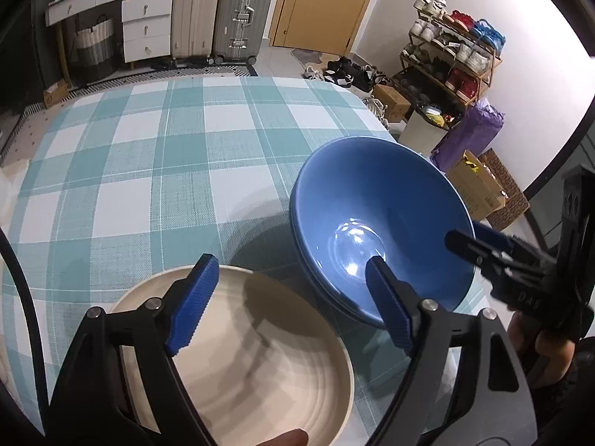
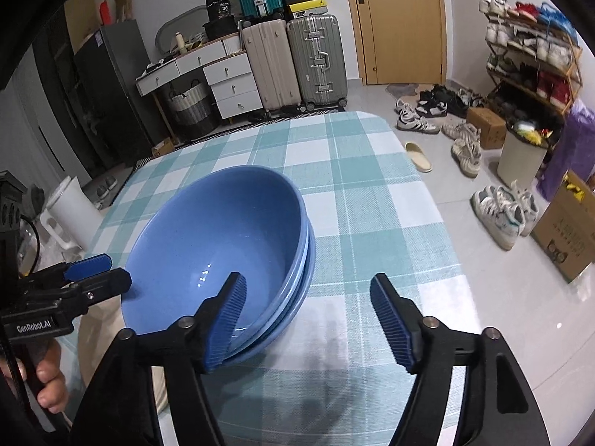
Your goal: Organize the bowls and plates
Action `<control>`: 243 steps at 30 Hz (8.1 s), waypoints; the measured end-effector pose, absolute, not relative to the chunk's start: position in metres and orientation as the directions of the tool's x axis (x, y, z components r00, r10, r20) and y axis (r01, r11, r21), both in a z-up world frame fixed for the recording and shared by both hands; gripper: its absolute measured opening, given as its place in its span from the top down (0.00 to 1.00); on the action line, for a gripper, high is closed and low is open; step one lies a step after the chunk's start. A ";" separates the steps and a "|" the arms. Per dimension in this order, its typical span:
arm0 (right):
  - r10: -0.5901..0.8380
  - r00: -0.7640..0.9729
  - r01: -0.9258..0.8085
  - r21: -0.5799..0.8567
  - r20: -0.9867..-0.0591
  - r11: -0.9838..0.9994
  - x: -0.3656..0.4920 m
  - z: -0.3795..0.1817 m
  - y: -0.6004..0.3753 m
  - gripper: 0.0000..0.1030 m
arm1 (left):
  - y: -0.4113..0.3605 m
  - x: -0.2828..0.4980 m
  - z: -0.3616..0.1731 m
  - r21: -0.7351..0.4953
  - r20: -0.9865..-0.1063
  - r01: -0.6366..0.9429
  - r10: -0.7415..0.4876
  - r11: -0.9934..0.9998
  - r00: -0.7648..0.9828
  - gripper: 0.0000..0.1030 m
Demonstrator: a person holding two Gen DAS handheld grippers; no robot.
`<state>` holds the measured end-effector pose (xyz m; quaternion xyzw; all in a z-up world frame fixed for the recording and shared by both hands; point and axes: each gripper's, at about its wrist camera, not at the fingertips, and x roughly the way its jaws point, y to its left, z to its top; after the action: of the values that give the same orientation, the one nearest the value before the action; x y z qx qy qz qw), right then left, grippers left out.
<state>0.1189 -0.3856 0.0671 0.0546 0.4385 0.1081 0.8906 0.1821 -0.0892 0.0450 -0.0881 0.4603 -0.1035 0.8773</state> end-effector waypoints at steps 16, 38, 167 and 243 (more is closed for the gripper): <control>0.307 0.556 -0.110 0.297 -0.772 0.948 0.130 0.052 -0.387 0.07 | -0.091 0.206 0.030 -0.293 -0.788 0.072 -0.284 0.953 0.547 0.01; 0.404 0.511 -0.121 0.401 -0.759 0.908 0.137 0.040 -0.382 0.33 | -0.097 0.227 0.003 -0.382 -0.792 0.067 -0.364 0.922 0.491 0.44; 0.485 0.444 -0.429 0.297 -0.754 0.853 0.074 0.067 -0.222 0.61 | 0.021 0.058 0.039 -0.220 -0.782 -0.097 -0.116 0.971 0.612 0.64; 0.696 0.631 -0.700 0.134 -0.343 0.701 -0.009 0.049 -0.303 0.01 | 0.089 -0.030 0.008 -0.104 -0.358 -0.014 -0.024 0.995 0.933 0.00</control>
<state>-0.0091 -0.3034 0.0487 -0.0060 0.1875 0.3865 0.9030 -0.0304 0.0885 0.0080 -0.0524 0.1826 -0.0025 0.9818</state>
